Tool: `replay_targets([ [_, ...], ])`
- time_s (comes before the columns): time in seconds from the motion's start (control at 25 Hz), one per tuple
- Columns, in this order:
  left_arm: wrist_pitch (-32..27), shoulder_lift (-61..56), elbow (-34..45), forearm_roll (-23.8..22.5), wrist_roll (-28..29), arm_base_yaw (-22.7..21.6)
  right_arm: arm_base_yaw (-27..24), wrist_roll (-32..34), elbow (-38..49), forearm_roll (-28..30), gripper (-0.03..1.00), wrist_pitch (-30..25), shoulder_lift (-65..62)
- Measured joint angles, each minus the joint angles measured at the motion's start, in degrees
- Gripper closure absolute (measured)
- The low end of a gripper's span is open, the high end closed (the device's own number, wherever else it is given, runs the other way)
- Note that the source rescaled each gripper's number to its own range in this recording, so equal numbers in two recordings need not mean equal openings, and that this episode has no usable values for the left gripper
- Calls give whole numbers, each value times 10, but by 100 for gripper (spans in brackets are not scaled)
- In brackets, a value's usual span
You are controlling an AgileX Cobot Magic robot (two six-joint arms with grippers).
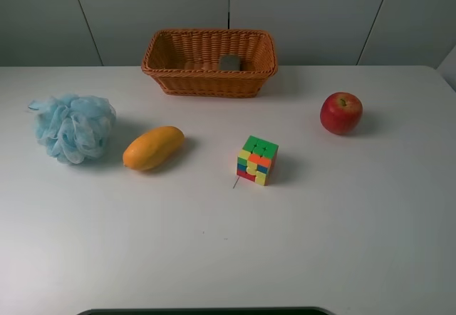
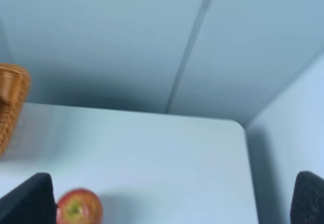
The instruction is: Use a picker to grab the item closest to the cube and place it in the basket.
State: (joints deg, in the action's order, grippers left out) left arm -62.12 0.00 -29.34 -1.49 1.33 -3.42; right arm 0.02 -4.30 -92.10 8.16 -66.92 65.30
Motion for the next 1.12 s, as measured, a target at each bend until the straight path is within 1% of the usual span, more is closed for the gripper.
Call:
replay_targets([
  [0.16, 0, 0, 0, 0, 0, 0, -21, 17, 88, 3, -3, -1, -116],
  [0.4, 0, 0, 0, 0, 0, 0, -22, 53, 230, 13, -3, -3, -275],
  [0.56, 0, 0, 0, 0, 0, 0, -22, 57, 328, -25, -3, -5, -380],
  [0.72, 0, 0, 0, 0, 0, 0, -22, 57, 428, -61, -3, 9, -489],
  [0.92, 0, 0, 0, 0, 0, 0, -22, 37, 527, -87, -3, 27, -615],
  [1.0, 0, 0, 0, 0, 0, 0, -22, 26, 554, -98, -3, 37, -646],
  [1.12, 0, 0, 0, 0, 0, 0, -22, 1, 591, -120, -3, 41, -651],
])
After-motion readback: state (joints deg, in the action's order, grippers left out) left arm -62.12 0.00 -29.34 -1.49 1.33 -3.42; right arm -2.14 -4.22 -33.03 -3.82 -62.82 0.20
